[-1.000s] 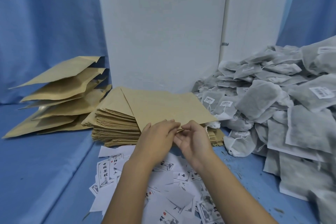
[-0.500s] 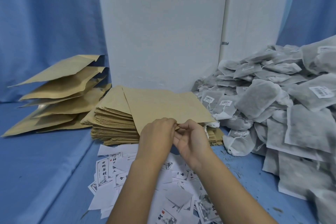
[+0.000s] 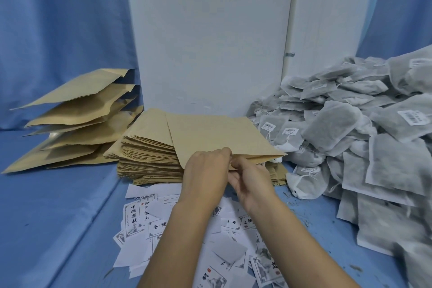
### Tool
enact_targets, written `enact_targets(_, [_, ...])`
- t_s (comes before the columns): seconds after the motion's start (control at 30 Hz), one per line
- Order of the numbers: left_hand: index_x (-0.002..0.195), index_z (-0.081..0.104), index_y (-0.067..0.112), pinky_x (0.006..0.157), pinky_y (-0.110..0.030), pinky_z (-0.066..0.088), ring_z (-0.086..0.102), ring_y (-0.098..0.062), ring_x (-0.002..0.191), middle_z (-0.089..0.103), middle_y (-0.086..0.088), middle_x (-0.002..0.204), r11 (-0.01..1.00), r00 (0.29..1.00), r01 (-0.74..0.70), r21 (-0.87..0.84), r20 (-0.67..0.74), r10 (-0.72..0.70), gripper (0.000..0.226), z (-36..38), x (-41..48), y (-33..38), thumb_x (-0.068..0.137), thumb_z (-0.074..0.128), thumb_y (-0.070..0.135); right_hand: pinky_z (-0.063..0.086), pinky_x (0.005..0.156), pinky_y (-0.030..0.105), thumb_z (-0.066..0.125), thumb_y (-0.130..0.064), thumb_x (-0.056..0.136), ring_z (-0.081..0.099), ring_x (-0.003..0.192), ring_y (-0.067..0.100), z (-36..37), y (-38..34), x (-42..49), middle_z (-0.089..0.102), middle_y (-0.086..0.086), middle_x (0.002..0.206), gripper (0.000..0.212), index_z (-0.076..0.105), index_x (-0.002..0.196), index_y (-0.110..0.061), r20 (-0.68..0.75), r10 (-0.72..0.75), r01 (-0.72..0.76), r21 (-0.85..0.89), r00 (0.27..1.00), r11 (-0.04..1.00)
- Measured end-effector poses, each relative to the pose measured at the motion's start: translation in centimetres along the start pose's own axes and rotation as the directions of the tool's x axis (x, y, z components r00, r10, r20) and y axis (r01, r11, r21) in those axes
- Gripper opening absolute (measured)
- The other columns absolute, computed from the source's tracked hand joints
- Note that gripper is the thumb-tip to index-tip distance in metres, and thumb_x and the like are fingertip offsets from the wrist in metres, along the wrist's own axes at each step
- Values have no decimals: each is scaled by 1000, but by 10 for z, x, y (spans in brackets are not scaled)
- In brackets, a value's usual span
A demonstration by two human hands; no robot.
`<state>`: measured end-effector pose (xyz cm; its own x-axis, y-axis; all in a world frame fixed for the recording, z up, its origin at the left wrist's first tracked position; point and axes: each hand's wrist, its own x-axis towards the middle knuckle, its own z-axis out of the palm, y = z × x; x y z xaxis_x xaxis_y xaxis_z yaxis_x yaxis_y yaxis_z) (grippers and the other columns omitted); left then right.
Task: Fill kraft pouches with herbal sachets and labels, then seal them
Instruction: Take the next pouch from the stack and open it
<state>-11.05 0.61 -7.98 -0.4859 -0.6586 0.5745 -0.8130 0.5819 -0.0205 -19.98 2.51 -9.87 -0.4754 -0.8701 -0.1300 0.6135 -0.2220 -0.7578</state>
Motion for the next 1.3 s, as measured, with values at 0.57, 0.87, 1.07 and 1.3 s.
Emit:
enact_targets(0.57, [113,51,23,75,-31,34,57,-20,99,63,3,110,988,994,87,-131,-49,-94,26,8,-1,4,91,41,12,55,48,23,53,3,90,61,48,13,-3,5,-3,64,7,60,11,63,88,-2,-17,82,-81,45,997,996])
enact_targets(0.87, [123,56,24,86,-28,25,54,-15,113,58,10,126,976,970,162,-147,-158,-185,58,10,-10,-33,75,50,-8,56,47,25,52,-22,97,62,78,23,-20,-5,10,62,15,89,15,59,102,-9,-157,109,-100,64,982,993])
enact_targets(1.07, [126,53,15,98,-33,34,50,-19,115,57,1,129,950,952,266,-164,-109,-286,49,11,-11,-29,82,47,-5,53,53,27,52,-21,97,65,79,20,-27,-7,12,65,12,109,25,58,119,-10,-206,108,-90,96,972,991])
enact_targets(1.3, [129,49,5,87,-31,35,52,-28,110,57,-11,123,856,951,251,-453,-50,-305,37,10,-7,0,94,39,1,54,69,25,58,7,83,63,79,16,-7,-11,1,67,5,85,19,58,94,-9,103,-231,251,-277,967,927])
